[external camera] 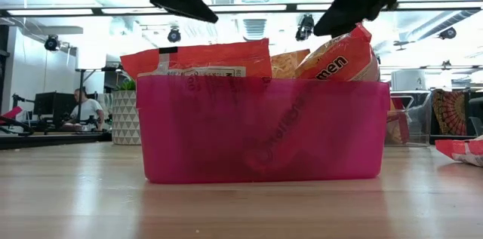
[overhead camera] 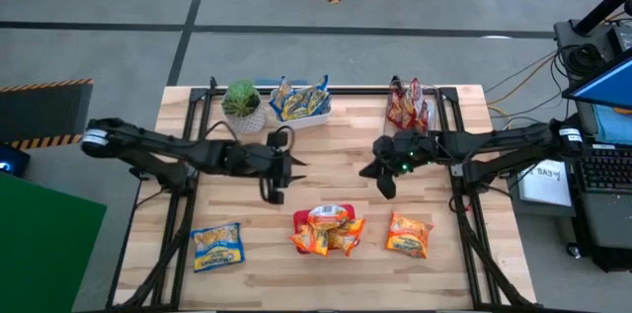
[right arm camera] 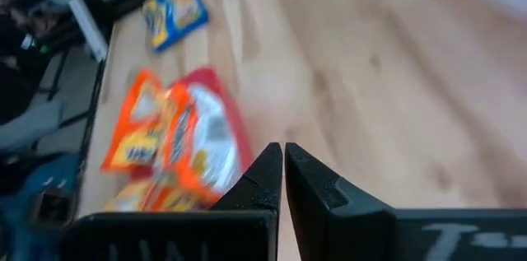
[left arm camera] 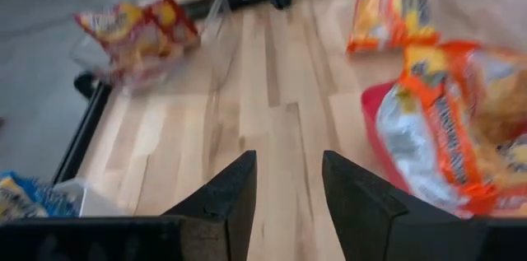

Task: Sort Maruchan noodles
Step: Put the orange noodle pack into the red bin

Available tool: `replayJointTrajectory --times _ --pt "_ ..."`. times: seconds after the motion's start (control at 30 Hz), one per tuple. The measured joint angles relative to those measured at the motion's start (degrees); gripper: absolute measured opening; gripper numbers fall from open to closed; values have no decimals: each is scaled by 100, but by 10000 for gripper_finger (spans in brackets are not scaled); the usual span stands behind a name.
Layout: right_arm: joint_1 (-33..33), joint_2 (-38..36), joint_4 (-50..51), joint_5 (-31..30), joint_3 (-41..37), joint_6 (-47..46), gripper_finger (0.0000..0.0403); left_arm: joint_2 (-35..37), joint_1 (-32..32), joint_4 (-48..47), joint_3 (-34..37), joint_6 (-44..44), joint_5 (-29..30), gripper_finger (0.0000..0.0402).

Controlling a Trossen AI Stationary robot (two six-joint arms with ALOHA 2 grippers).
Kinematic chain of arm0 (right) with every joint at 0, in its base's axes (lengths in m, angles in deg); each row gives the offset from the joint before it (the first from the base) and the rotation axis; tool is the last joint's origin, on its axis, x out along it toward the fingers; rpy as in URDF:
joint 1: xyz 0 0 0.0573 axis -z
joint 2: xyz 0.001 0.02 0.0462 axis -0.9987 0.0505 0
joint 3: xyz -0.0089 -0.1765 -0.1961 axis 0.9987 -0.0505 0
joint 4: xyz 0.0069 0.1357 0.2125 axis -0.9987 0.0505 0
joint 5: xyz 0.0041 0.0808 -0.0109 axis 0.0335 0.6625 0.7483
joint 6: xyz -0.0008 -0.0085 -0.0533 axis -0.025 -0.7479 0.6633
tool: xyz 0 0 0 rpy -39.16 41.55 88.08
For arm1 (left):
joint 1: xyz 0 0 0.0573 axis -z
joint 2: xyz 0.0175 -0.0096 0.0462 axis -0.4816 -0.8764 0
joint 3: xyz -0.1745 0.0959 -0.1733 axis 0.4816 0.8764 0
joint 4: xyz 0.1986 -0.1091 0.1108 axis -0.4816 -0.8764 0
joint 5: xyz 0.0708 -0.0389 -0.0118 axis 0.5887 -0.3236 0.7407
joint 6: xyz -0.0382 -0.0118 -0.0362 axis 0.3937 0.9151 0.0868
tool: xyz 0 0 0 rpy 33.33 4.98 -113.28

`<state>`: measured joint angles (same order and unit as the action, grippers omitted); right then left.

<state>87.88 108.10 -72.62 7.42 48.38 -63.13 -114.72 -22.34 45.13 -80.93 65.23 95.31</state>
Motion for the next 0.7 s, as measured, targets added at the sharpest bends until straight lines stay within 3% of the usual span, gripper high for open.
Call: replayJointTrajectory --times 0.3,0.53,0.7 --pt "-647 -2 1877 365 342 -1761 9 358 42 1608 1012 -2 20 123" --pt "-1210 -4 2410 1095 151 -3546 9 318 40 1716 955 -128 24 123" --pt "-1768 156 2630 1165 67 -4434 9 315 40 1710 911 -243 28 123"
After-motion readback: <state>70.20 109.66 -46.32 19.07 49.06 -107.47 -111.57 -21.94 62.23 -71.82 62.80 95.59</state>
